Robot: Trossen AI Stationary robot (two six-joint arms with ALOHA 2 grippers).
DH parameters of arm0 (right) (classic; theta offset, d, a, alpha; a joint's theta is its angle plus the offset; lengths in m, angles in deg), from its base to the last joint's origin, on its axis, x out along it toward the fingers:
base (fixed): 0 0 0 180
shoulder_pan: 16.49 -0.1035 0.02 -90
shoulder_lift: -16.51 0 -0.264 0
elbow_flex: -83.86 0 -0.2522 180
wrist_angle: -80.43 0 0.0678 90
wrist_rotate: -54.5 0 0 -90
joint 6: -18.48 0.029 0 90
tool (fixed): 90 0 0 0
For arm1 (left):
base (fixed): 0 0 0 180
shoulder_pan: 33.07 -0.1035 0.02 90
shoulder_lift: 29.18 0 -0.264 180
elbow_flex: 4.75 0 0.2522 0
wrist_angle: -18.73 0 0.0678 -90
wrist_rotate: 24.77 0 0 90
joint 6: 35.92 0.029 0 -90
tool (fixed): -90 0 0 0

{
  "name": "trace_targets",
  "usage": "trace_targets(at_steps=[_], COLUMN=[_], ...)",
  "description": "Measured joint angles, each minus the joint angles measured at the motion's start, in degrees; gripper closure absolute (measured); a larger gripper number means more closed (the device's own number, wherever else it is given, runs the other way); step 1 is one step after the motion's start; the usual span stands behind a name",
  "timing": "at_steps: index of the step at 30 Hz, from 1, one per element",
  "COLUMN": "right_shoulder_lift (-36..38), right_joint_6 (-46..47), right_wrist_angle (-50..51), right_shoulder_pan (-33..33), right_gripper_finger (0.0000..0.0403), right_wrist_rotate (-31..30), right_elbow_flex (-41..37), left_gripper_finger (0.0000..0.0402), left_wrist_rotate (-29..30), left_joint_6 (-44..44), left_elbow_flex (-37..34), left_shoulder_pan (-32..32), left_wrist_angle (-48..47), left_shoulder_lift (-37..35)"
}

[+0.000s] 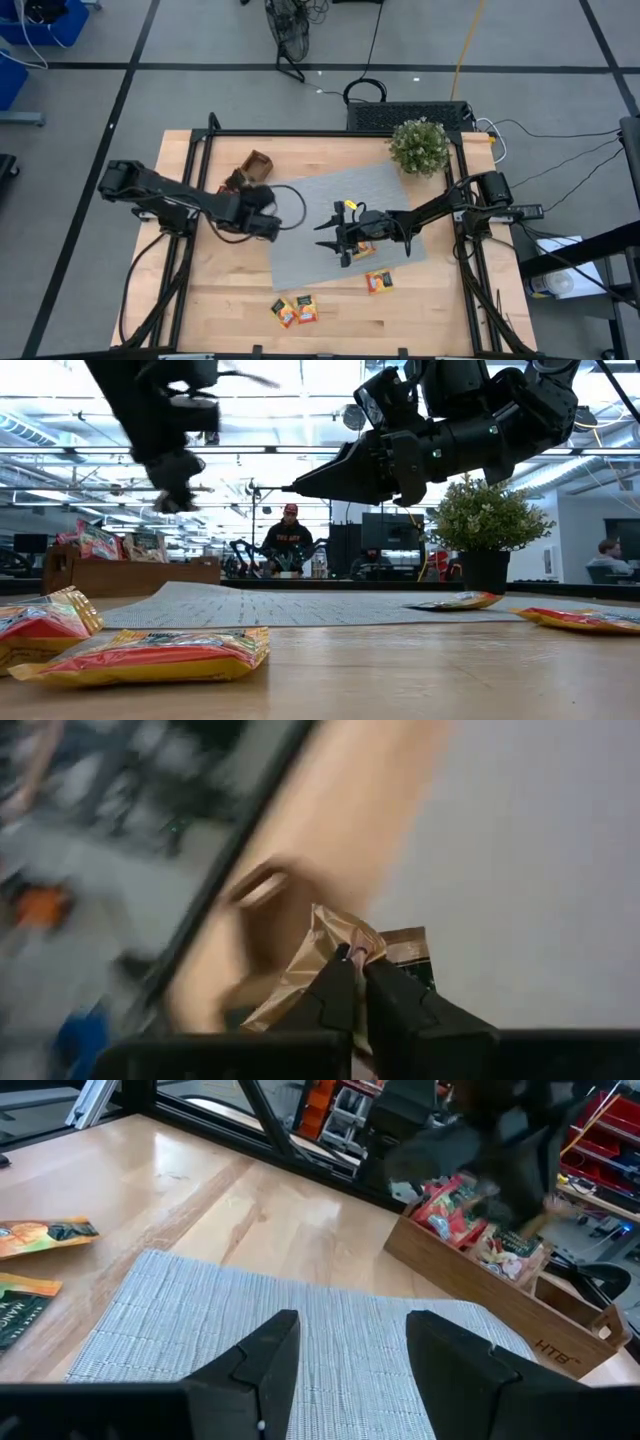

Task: Pick & Place Tea
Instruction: Put the brown tea bag into the middle section of the wooden organizer

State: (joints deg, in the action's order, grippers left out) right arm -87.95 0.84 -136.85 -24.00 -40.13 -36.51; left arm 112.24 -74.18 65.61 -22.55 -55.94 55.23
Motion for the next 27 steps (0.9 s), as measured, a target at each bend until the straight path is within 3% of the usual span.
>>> trace_targets(at_steps=[3, 8, 14, 27], right_shoulder_lift=[0.0, 0.0, 0.0, 0.0], right_joint_6=[0.0, 0.0, 0.0, 0.0], right_wrist_angle=[0.1, 0.1, 0.3, 0.1], right_shoulder_pan=[0.0, 0.1, 0.1, 0.1], right_gripper_finger=[0.0232, 0.0232, 0.0232, 0.0232], right_wrist_rotate=[0.0, 0.0, 0.0, -0.1], right_elbow_flex=[0.0, 0.0, 0.0, 0.0], left_gripper_finger=[0.0389, 0.0384, 0.0393, 0.0387], left_wrist_rotate=[3.1, 4.1, 4.1, 2.0], left_joint_6=[-11.1, -22.2, -21.0, -7.4], left_elbow_flex=[-0.1, -2.2, -6.7, -12.4], left_shoulder_pan=[-1.6, -6.4, -10.8, -15.7], left_wrist_angle=[-7.6, -6.4, -1.4, 10.6], left_shoulder_lift=[0.0, 0.0, -0.1, -0.1])
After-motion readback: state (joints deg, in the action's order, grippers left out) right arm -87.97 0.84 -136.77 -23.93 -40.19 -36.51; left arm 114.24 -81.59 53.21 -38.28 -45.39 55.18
